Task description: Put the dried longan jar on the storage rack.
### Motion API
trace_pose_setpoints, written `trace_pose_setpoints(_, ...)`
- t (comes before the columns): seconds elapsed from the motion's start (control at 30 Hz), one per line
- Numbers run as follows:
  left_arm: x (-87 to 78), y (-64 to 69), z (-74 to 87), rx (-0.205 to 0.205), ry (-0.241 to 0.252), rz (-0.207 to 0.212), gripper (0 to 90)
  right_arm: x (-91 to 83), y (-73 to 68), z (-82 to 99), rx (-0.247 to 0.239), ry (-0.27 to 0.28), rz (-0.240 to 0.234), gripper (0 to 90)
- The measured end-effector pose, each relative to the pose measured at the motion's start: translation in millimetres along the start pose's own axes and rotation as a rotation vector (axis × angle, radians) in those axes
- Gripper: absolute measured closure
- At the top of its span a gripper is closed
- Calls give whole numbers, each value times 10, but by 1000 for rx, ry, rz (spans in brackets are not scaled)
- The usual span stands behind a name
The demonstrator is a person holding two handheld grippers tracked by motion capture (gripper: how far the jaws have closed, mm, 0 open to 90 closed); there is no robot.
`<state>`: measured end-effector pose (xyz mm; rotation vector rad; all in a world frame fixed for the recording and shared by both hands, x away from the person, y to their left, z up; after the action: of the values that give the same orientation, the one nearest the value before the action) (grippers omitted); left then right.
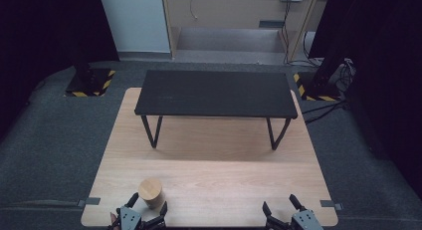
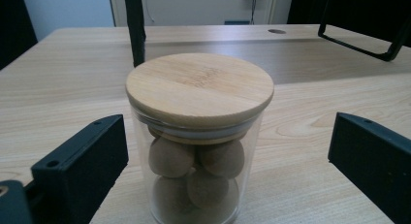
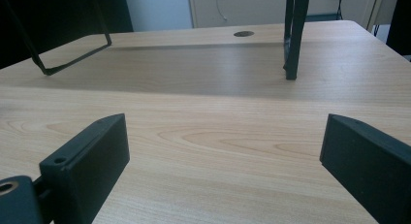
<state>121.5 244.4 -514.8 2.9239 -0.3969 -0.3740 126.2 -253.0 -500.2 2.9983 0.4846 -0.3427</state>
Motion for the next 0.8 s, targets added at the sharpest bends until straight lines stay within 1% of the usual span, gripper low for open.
trace_pose_setpoints(0.03,3,7,0,6,-6,-2,0,1,0,-1,0,0,0,40)
trace_pose_setpoints(0.47,-23,1,-6,4,-9,-10,0,17,-10,4,1,-1,-3,39)
trace_pose_setpoints(0.8,-43,7,-5,8,-14,-11,0,-5,-16,-4,-2,4,-3,39)
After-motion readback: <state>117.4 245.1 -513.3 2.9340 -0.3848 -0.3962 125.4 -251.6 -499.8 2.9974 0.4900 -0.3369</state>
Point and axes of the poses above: each handheld gripper's, and its own axes: x roughly forward along the jaws, z roughly out of its underside, y roughly to its right, the point moved 5 cm from there along x, roughly forward along the jaws, and after that the axes turned 9 degrees about -x, right-handed, at the moved point
